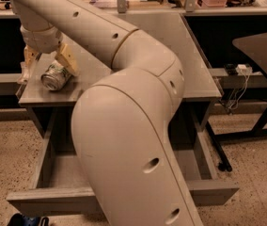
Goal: Place 7up can into top drawer
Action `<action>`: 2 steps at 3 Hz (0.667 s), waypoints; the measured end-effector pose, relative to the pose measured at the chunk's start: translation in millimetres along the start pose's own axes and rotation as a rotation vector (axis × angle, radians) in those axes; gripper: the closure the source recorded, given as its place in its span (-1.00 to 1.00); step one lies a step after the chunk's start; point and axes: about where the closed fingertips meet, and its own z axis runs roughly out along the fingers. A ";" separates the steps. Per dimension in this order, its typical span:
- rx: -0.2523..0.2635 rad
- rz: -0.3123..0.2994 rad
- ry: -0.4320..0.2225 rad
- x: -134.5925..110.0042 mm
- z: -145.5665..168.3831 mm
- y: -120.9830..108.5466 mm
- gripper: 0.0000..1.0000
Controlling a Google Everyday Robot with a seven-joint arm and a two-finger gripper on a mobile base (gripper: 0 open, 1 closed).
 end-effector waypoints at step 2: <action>-0.066 0.001 -0.024 -7.8 19.2 11.9 0.31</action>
Offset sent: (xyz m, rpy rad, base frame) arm -0.0537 -0.0553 -0.0142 -0.2373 0.1565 -0.0023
